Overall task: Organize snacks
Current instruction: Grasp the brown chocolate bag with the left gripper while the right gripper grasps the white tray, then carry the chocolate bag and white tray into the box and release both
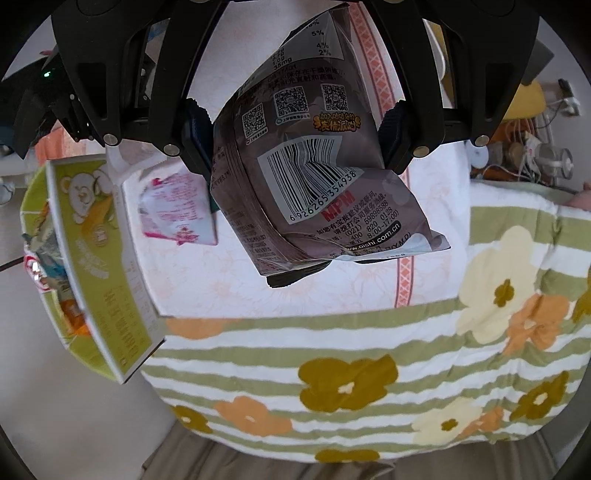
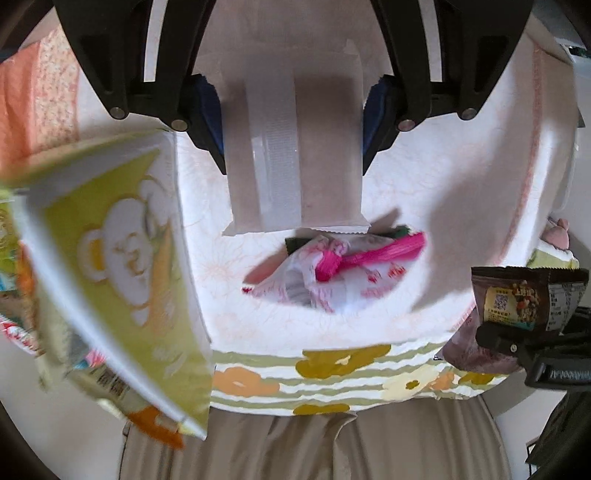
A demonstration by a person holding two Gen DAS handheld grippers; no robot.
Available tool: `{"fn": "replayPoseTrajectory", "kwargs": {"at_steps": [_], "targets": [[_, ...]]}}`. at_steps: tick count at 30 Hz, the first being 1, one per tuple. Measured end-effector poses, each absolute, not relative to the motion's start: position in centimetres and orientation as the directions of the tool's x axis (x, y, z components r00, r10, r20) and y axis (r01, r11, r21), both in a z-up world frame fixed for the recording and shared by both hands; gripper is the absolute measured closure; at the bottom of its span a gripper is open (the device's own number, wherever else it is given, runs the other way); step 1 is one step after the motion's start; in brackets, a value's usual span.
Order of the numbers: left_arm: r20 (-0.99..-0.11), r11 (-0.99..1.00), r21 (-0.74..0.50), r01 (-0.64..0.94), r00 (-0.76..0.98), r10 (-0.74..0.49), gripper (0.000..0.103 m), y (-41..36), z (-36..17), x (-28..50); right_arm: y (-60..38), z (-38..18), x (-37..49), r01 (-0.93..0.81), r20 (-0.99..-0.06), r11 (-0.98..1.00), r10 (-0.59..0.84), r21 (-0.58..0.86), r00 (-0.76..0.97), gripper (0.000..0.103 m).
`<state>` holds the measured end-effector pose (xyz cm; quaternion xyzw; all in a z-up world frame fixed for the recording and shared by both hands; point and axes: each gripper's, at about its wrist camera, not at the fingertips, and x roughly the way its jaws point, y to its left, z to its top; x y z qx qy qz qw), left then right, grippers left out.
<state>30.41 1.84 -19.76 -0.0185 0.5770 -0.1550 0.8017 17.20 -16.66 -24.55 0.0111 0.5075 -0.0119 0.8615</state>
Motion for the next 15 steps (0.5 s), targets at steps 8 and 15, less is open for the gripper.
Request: {"fn": "replayPoseTrajectory", "kwargs": {"at_steps": [8, 15], "targets": [[-0.852, 0.918, -0.248, 0.311, 0.381, -0.359, 0.034, 0.2, -13.1, 29.4, -17.5, -15.9, 16.0, 0.036, -0.807, 0.999, 0.009, 0.038, 0.59, 0.044], [-0.795, 0.896, -0.254, 0.364, 0.449, -0.407, 0.034, -4.0, -8.0, 28.6, -22.0, -10.0, 15.8, 0.058, -0.743, 0.994, 0.032, 0.095, 0.669, 0.044]]}}
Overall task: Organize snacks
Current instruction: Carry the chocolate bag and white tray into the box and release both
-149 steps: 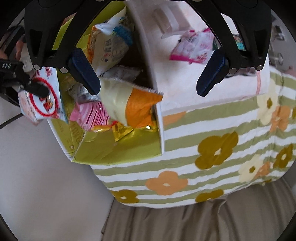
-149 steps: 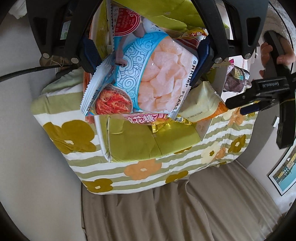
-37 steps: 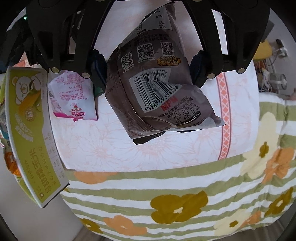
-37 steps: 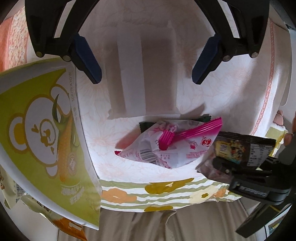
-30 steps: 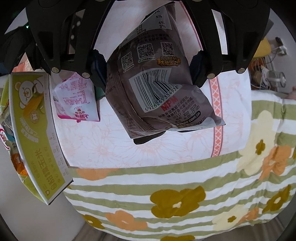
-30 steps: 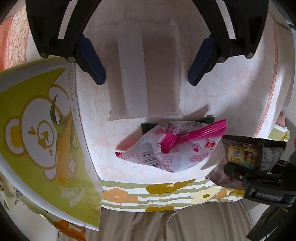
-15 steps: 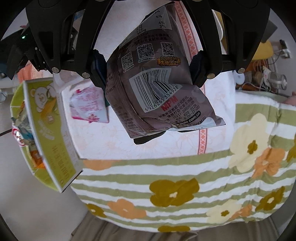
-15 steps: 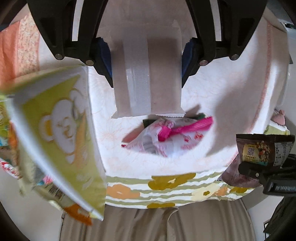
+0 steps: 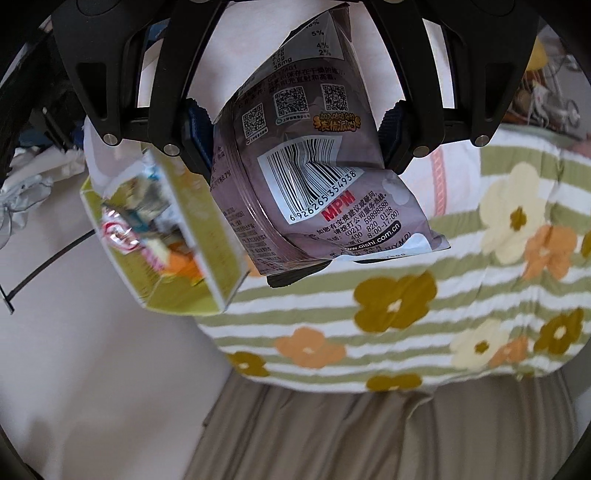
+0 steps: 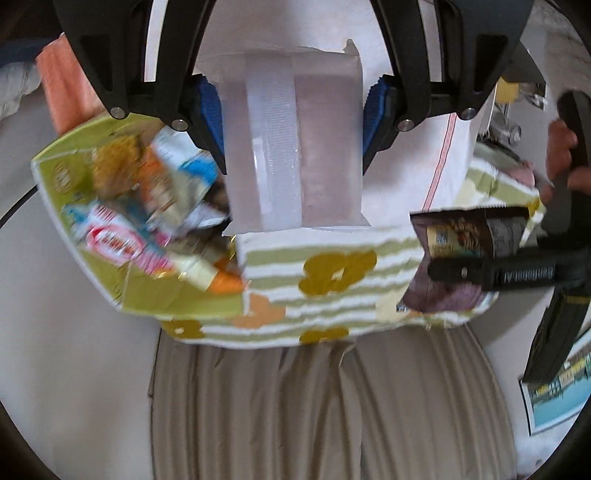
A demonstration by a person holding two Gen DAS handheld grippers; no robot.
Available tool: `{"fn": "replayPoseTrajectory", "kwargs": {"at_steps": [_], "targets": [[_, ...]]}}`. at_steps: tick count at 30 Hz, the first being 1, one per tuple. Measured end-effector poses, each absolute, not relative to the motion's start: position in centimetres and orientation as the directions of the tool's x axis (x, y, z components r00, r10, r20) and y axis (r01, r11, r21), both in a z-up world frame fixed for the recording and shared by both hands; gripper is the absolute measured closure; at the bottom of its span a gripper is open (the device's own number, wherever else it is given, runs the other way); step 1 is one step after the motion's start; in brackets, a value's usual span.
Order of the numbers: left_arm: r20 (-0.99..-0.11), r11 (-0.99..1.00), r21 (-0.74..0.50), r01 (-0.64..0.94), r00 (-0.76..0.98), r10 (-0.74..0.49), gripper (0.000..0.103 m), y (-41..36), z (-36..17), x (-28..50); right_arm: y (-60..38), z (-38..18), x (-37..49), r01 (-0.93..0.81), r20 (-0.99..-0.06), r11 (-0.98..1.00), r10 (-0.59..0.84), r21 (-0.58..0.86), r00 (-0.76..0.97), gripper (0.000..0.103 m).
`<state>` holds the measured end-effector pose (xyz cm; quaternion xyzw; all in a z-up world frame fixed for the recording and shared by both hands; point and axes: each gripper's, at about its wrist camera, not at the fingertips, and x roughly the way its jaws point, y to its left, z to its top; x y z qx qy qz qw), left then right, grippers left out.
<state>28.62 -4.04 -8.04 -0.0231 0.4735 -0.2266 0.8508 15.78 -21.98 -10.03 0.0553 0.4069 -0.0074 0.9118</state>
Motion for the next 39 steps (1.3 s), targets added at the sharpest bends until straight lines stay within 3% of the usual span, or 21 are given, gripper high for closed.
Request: {"fn": "replayPoseTrajectory", "kwargs": {"at_steps": [14, 24, 27, 28, 29, 33, 39], "targets": [[-0.746, 0.88, -0.319, 0.353, 0.479, -0.463, 0.034, -20.3, -5.5, 25.5, -37.2, -5.9, 15.3, 0.014, -0.714, 0.996, 0.054, 0.089, 0.698, 0.044], [-0.784, 0.891, -0.285, 0.353, 0.449, -0.429, 0.033, -30.0, -7.4, 26.4, -44.2, -7.4, 16.4, -0.001, -0.749, 0.991, 0.101, 0.133, 0.655, 0.045], [-0.791, 0.889, -0.276, 0.365, 0.439, -0.426, 0.02, -31.3, -7.4, 27.3, -44.9, -8.1, 16.8, 0.007, -0.757, 0.988, 0.112, 0.152, 0.643, 0.044], [-0.794, 0.889, -0.262, 0.375, 0.441, -0.419, 0.006, -31.8, -7.4, 27.6, -45.0, -8.3, 16.9, 0.009, -0.76, 0.988, 0.115, 0.157, 0.64, 0.044], [-0.795, 0.895, -0.238, 0.378, 0.453, -0.403, 0.001, -31.8, -7.3, 27.5, -45.2, -8.4, 17.0, 0.011, -0.762, 0.987, 0.117, 0.161, 0.637, 0.044], [-0.82, 0.911, -0.172, 0.374, 0.458, -0.343, 0.0, -31.3, -7.6, 27.8, -45.4, -9.2, 17.1, 0.028, -0.773, 0.984, 0.121, 0.176, 0.622, 0.044], [-0.821, 0.909, -0.238, 0.342, 0.43, -0.376, 0.001, -27.9, -8.9, 26.9, -45.3, -10.2, 17.1, 0.037, -0.78, 0.981, 0.127, 0.189, 0.613, 0.044]]}}
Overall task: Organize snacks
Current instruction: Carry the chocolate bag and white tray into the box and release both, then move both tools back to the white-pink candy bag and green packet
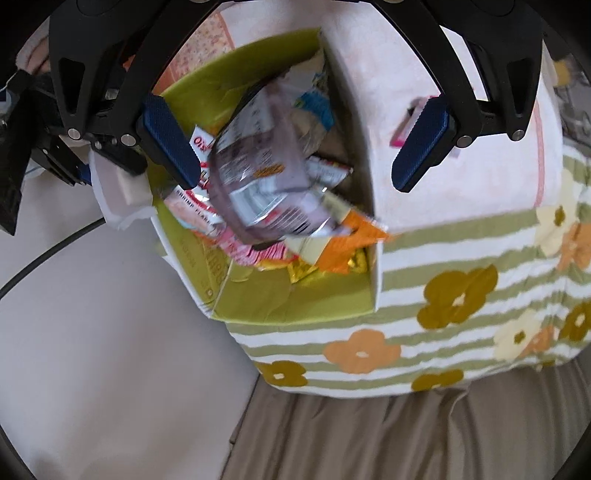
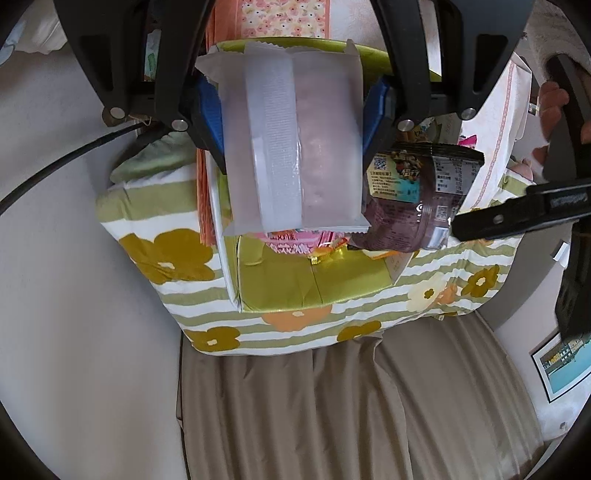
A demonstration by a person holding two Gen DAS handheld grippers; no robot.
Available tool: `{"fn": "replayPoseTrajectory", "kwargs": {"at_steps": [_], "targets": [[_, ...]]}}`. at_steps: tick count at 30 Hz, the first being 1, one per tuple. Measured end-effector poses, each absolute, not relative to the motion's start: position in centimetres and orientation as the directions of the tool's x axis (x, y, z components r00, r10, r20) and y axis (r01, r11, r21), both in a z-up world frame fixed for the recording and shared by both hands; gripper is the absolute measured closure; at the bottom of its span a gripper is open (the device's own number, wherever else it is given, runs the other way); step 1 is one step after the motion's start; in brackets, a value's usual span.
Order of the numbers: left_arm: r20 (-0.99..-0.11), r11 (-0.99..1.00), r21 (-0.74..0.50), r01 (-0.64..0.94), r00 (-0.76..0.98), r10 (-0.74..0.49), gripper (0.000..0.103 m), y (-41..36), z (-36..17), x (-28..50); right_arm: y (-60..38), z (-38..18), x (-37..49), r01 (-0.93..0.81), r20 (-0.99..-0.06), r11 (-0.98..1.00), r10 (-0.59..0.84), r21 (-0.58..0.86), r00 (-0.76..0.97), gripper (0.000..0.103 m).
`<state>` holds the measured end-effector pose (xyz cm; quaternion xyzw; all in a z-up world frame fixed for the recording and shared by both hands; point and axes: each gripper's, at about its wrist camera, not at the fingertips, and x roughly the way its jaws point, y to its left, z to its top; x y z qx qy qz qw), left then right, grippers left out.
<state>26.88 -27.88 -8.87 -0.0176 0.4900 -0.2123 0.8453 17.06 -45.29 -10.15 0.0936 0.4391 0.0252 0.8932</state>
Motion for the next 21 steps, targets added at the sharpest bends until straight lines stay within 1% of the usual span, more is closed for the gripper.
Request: {"fn": "replayPoseTrajectory", "kwargs": {"at_steps": [5, 6, 7, 8, 9, 10, 16, 21], "targets": [[-0.816, 0.912, -0.251, 0.323, 0.436, -0.379, 0.001, -25.8, -8.9, 26.6, -44.8, -10.4, 18.2, 0.021, -0.774, 0.975, 0.163, 0.222, 0.612, 0.044], [-0.813, 0.914, -0.248, 0.321, 0.444, -0.376, 0.001, -25.5, -8.7, 26.5, -44.6, -10.5, 18.4, 0.013, -0.777, 0.975, 0.167, 0.22, 0.607, 0.039], [-0.811, 0.916, -0.242, 0.32, 0.452, -0.372, 0.001, -25.3, -8.5, 26.4, -44.4, -10.4, 18.4, 0.008, -0.775, 0.978, 0.16, 0.208, 0.611, 0.034], [-0.809, 0.918, -0.235, 0.318, 0.46, -0.366, 0.001, -25.1, -8.3, 26.3, -44.2, -10.3, 18.2, 0.005, -0.77, 0.982, 0.144, 0.188, 0.622, 0.016], [-0.807, 0.92, -0.23, 0.316, 0.466, -0.362, 0.001, -24.9, -8.2, 26.2, -44.0, -10.1, 17.8, 0.003, -0.76, 0.986, 0.128, 0.168, 0.638, 0.003], [-0.806, 0.924, -0.222, 0.313, 0.474, -0.354, 0.001, -24.5, -8.2, 25.9, -43.9, -10.1, 17.4, 0.001, -0.754, 0.987, 0.121, 0.159, 0.645, 0.001], [-0.822, 0.943, -0.214, 0.254, 0.476, -0.314, 0.001, -21.8, -9.2, 24.8, -44.5, -11.9, 15.8, 0.031, -0.782, 0.982, 0.13, 0.187, 0.609, 0.001], [-0.832, 0.958, -0.217, 0.189, 0.478, -0.283, 0.001, -19.4, -9.9, 23.3, -44.7, -11.5, 15.0, 0.022, -0.765, 0.982, 0.134, 0.19, 0.63, 0.001]]}}
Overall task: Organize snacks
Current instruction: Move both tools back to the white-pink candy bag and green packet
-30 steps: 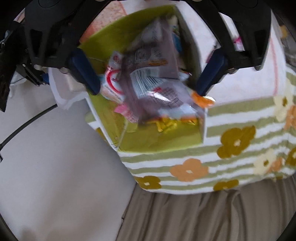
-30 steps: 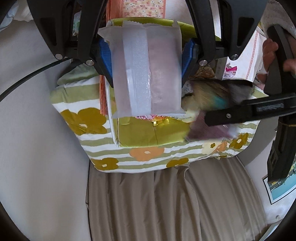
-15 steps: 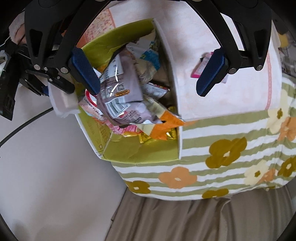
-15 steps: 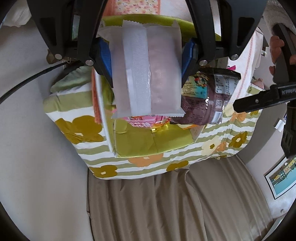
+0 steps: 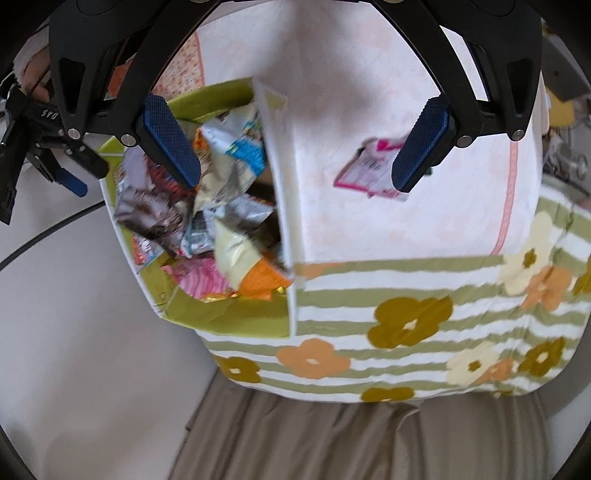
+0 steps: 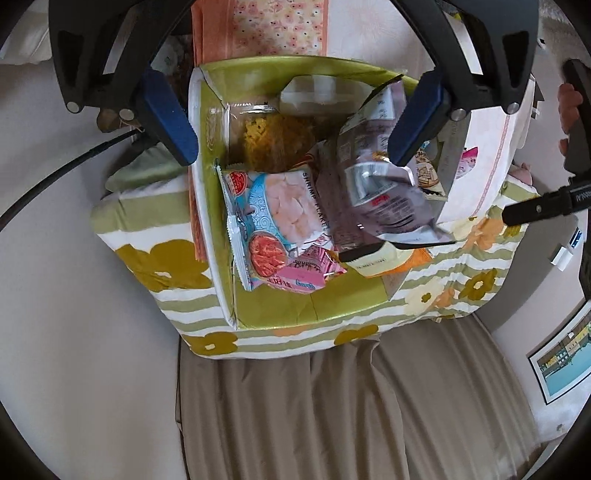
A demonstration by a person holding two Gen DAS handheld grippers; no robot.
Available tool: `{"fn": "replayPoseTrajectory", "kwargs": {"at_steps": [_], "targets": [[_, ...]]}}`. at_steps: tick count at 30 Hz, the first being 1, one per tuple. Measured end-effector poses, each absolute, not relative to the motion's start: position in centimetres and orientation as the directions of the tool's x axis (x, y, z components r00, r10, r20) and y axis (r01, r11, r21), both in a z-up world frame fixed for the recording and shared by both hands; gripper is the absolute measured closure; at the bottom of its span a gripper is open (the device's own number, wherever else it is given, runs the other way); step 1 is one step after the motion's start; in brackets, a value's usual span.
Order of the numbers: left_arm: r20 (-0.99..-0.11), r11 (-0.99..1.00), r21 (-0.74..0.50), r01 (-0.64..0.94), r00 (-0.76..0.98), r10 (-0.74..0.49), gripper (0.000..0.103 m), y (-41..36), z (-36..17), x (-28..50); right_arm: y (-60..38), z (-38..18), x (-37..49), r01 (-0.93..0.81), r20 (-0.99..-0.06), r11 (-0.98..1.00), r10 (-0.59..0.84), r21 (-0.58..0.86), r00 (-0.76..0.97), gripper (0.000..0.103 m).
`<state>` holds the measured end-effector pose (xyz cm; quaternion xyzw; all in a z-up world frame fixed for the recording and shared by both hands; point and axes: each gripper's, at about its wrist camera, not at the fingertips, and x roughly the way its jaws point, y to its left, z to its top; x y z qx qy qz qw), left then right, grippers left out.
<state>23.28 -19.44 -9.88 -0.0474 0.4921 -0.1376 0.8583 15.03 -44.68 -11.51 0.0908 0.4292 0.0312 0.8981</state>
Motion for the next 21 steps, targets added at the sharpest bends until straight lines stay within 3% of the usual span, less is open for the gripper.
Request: {"fn": "replayPoseTrajectory", "kwargs": {"at_steps": [7, 21], "targets": [[-0.834, 0.976, -0.184, 0.116, 0.507, -0.218, 0.001, -16.1, -9.5, 20.8, -43.7, -9.7, 14.3, -0.025, -0.736, 0.977, 0.176, 0.212, 0.653, 0.001], [-0.811, 0.966, -0.22, 0.137, 0.524, -0.259, 0.001, -6.0, -8.9, 20.3, -31.7, -7.4, 14.5, -0.065, -0.712, 0.974, 0.202, 0.215, 0.673, 0.001]]}}
